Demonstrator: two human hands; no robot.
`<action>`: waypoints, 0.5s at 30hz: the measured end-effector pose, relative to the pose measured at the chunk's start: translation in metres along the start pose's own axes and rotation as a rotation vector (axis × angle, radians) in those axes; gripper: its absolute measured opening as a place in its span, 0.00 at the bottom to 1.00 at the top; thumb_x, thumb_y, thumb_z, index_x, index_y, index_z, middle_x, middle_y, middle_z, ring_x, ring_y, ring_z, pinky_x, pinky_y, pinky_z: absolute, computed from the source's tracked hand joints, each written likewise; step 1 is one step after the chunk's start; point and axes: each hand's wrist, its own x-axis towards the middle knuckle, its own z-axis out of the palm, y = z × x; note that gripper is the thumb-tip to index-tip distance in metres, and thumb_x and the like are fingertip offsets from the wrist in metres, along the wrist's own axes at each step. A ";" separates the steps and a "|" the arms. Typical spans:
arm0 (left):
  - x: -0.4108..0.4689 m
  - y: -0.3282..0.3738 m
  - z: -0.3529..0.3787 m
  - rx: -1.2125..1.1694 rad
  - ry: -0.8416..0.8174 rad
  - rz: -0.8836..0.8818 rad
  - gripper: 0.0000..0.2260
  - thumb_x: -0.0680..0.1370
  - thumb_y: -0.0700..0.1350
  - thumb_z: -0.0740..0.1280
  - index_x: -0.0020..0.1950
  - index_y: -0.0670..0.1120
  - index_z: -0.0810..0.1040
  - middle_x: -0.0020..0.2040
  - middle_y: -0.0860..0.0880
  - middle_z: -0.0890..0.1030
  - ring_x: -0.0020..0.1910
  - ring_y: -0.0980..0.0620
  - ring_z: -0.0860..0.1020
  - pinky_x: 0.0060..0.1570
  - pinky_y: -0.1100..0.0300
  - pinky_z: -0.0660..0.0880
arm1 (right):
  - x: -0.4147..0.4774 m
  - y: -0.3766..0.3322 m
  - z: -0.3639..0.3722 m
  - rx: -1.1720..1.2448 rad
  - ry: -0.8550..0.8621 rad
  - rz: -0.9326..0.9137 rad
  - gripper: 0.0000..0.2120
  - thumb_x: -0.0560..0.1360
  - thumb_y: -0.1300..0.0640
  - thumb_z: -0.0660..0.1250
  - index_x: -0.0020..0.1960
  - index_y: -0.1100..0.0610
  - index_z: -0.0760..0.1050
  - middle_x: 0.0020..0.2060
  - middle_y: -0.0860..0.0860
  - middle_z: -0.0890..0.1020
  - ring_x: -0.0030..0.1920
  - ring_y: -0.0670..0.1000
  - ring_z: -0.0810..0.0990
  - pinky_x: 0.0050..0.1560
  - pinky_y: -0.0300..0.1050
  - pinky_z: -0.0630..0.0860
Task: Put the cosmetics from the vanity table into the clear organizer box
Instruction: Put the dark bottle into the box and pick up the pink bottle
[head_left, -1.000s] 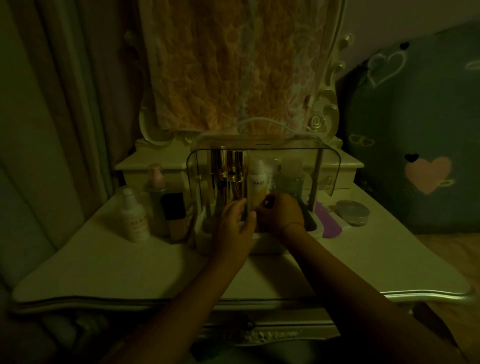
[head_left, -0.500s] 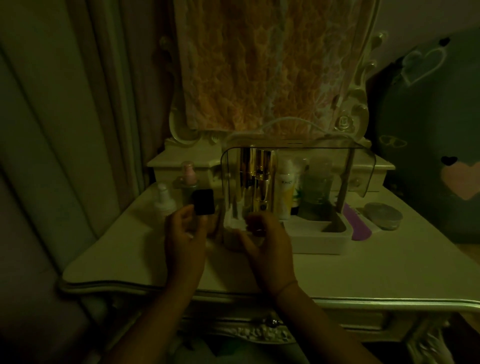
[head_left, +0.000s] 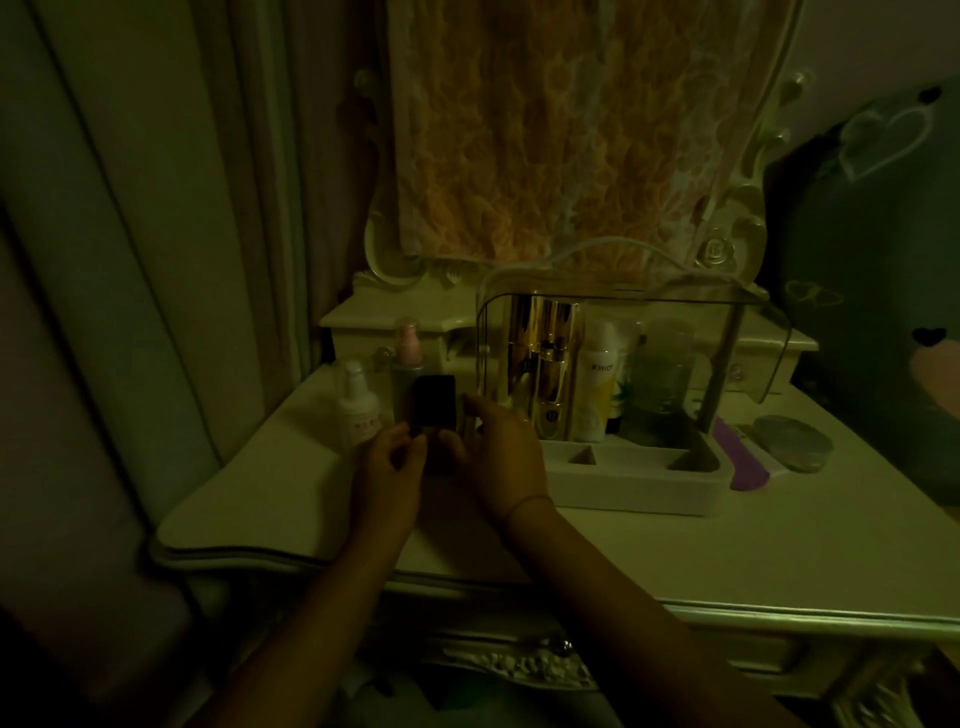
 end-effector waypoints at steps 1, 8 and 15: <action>0.000 0.001 0.000 0.000 -0.009 0.000 0.15 0.77 0.46 0.62 0.64 0.44 0.72 0.58 0.44 0.78 0.55 0.46 0.76 0.53 0.49 0.74 | 0.004 0.002 0.000 -0.028 -0.045 0.009 0.20 0.72 0.52 0.68 0.63 0.53 0.71 0.53 0.54 0.81 0.55 0.55 0.77 0.55 0.51 0.73; 0.000 0.005 -0.005 -0.007 -0.090 0.044 0.12 0.76 0.43 0.65 0.59 0.44 0.76 0.52 0.47 0.79 0.51 0.51 0.77 0.45 0.59 0.72 | 0.018 0.006 -0.002 0.073 -0.223 0.062 0.21 0.73 0.58 0.67 0.65 0.55 0.70 0.58 0.54 0.80 0.56 0.54 0.78 0.55 0.46 0.74; -0.004 0.000 -0.026 -0.035 -0.132 0.070 0.05 0.72 0.41 0.70 0.47 0.49 0.80 0.41 0.55 0.81 0.41 0.59 0.78 0.38 0.66 0.71 | 0.007 0.001 -0.015 0.149 -0.296 0.049 0.15 0.71 0.60 0.70 0.57 0.58 0.75 0.53 0.55 0.81 0.53 0.53 0.79 0.54 0.47 0.76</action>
